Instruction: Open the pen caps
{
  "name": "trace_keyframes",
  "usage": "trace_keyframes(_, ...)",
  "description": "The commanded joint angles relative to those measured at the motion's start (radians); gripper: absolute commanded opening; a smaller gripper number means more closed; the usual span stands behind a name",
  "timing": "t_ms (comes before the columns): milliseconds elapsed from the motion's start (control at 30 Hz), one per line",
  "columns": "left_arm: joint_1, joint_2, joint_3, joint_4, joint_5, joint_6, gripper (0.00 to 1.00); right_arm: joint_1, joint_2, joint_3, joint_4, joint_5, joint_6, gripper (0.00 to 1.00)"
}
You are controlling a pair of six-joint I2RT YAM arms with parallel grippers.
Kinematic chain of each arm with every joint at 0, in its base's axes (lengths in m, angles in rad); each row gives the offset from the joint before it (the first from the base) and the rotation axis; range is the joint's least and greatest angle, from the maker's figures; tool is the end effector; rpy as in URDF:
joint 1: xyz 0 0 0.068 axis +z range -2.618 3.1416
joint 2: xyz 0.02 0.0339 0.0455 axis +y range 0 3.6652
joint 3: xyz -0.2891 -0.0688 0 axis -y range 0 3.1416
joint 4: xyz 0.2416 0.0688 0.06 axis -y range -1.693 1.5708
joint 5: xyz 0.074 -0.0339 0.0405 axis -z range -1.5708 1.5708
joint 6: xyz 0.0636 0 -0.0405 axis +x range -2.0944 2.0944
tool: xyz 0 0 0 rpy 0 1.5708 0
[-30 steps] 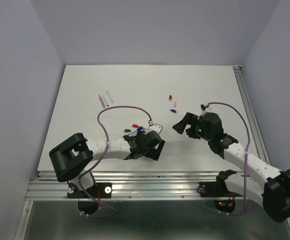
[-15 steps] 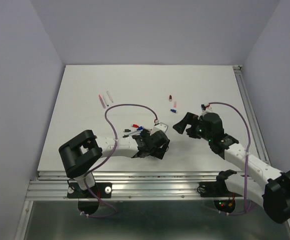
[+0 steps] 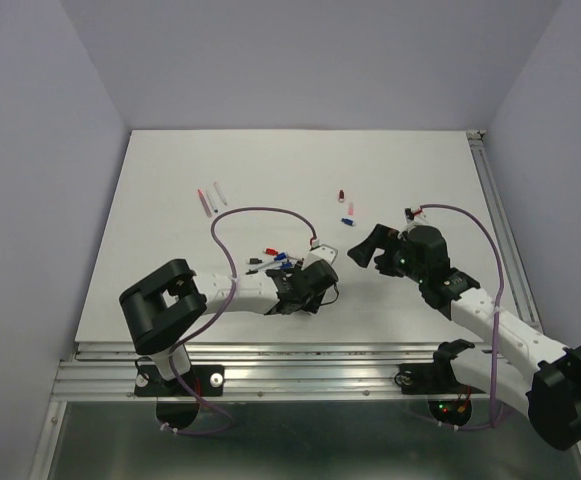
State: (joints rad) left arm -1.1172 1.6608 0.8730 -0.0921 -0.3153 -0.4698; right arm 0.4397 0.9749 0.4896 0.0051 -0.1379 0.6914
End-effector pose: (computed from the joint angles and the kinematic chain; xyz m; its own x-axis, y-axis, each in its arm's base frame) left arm 0.1687 -0.3011 0.1689 -0.6488 0.3487 -0.6764 0.5319 0.8435 -0.0754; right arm 0.1962 0.1020 0.2299 -0.6612 0.3869 -0.6427 -0.1433 0.7759 0.6144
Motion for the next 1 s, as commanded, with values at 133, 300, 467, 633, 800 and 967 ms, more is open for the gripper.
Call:
trace_keyframes(133,-0.009,0.01,-0.037,-0.041,0.09,-0.004,0.45,0.004,-0.015,-0.002,0.004,0.021,-0.026,1.0)
trace_keyframes(300,-0.026,-0.006,-0.06,-0.049,0.105,-0.012,0.32,0.004,-0.01,-0.003,0.004,0.02,-0.024,1.0)
trace_keyframes(467,-0.035,-0.027,-0.063,-0.043,0.105,-0.016,0.07,0.004,-0.013,-0.002,0.004,0.009,-0.016,1.0)
trace_keyframes(633,-0.035,-0.073,-0.06,0.005,0.12,-0.02,0.0,0.002,-0.041,0.0,-0.002,-0.022,0.0,1.0)
trace_keyframes(800,-0.035,-0.188,-0.089,0.164,0.183,-0.029,0.0,0.004,-0.081,0.004,0.031,-0.113,0.017,1.0)
trace_keyframes(967,-0.035,-0.28,-0.134,0.276,0.234,-0.036,0.0,0.004,-0.056,-0.017,0.131,-0.273,0.083,1.0)
